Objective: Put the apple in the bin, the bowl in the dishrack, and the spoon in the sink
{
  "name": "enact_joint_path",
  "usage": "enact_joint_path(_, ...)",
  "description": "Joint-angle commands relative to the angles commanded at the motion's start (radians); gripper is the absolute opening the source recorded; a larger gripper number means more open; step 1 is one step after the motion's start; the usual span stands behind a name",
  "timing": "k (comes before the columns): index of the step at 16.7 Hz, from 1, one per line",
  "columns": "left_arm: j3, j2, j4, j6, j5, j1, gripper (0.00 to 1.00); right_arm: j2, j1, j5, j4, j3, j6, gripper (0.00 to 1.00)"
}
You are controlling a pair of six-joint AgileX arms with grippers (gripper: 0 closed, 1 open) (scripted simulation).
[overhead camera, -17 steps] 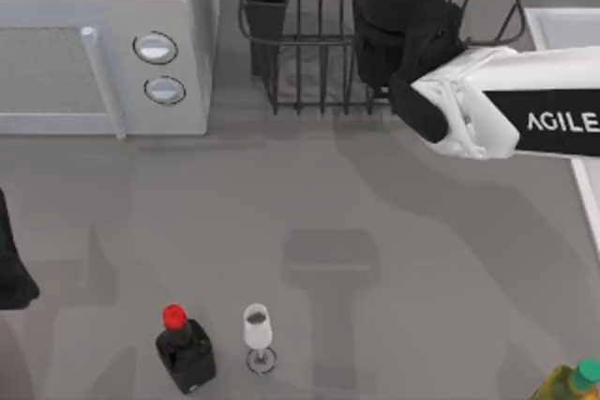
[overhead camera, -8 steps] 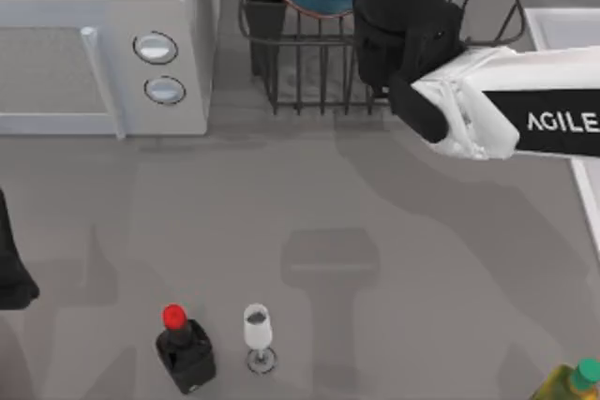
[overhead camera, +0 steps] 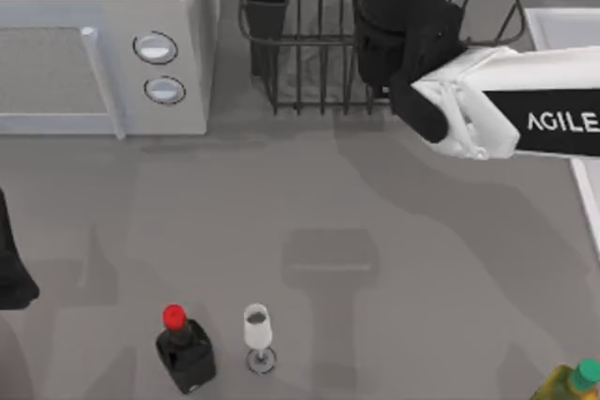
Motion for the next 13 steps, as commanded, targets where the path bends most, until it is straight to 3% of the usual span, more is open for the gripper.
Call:
enact_joint_path(8, 0.000, 0.000, 0.000, 0.000, 0.000, 0.000, 1.00, -0.010, -0.001, -0.008, -0.002, -0.009, 0.001, 1.00)
enact_joint_path(13, 0.000, 0.000, 0.000, 0.000, 0.000, 0.000, 1.00, -0.206, -0.073, -0.143, -0.041, -0.193, 0.012, 1.00)
